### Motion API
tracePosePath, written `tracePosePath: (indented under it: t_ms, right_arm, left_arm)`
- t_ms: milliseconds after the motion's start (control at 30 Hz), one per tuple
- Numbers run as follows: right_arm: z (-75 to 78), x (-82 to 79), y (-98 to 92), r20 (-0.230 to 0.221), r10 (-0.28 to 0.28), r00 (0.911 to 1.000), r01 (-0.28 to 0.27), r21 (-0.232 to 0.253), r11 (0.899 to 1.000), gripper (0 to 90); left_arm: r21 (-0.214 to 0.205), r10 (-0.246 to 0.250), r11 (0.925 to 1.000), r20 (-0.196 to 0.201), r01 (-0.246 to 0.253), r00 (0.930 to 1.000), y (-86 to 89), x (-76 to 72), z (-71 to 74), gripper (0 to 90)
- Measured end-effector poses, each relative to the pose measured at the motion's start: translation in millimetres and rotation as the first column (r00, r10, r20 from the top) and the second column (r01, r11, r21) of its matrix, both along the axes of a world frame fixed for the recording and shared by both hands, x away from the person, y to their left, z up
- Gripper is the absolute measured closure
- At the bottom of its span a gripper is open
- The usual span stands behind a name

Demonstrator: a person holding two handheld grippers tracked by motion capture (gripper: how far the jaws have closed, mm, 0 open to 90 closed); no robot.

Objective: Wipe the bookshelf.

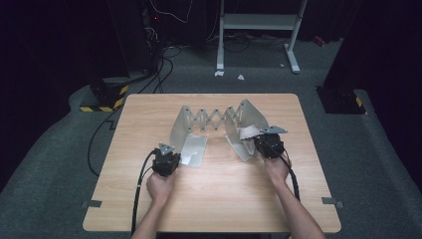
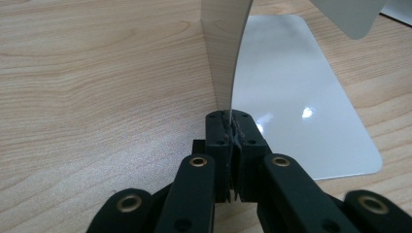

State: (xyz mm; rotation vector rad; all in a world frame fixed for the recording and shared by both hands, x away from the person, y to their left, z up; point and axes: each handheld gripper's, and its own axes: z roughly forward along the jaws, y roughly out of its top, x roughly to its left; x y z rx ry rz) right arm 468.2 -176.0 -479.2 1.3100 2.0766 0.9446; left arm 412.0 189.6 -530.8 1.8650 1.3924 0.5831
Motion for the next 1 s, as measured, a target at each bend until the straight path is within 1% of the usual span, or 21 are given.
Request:
tracePosePath:
  t_ms: [33, 133, 300, 367, 433, 533, 867, 1000]
  right_arm:
    - [0.0, 0.0, 0.0, 0.0, 0.0, 1.0, 0.0, 0.0, 1.0, 82.1]
    - [7.0, -3.2, -2.4, 0.026, 0.003, 0.9997, -0.003, 0.013, 1.0, 82.1]
    - [12.0, -5.3, -5.9, 0.03, 0.001, 0.9996, -0.002, 0.031, 1.0, 82.2]
    - [13.2, -5.3, -5.6, 0.028, 0.001, 0.9996, -0.002, 0.027, 1.0, 82.2]
    - [18.8, -5.9, -5.5, 0.042, 0.005, 0.9991, -0.006, 0.026, 1.0, 82.2]
    - [21.9, -6.0, -6.0, 0.045, 0.006, 0.999, -0.007, 0.026, 1.0, 82.2]
    - [25.7, -9.9, -8.7, 0.053, 0.009, 0.9985, -0.011, 0.032, 0.999, 82.2]
    - [29.7, -13.3, -10.9, 0.065, 0.008, 0.9978, -0.011, 0.041, 0.999, 82.2]
  left_arm:
    - [0.0, 0.0, 1.0, 0.0, 0.0, 1.0, 0.0, 0.0, 0.0, 86.6]
    - [-0.001, 0.0, 1.0, 0.0, 0.0, 1.0, 0.1, 0.0, 0.0, 86.6]
    - [-0.003, 0.0, 1.0, -0.002, 0.0, 1.0, 0.3, 0.1, 0.0, 86.6]
    - [-0.003, 0.0, 1.0, -0.002, 0.0, 1.0, 0.3, 0.1, 0.0, 86.6]
    - [-0.003, -0.001, 1.0, -0.002, 0.001, 1.0, 0.4, 0.1, 0.0, 86.6]
    - [-0.004, 0.0, 1.0, -0.002, 0.0, 1.0, 0.4, 0.1, 0.0, 86.6]
    - [-0.006, -0.001, 1.0, -0.002, 0.001, 1.0, 0.6, 0.2, -0.1, 86.6]
    - [-0.006, -0.001, 1.0, -0.002, 0.001, 1.0, 0.6, 0.2, 0.0, 86.6]
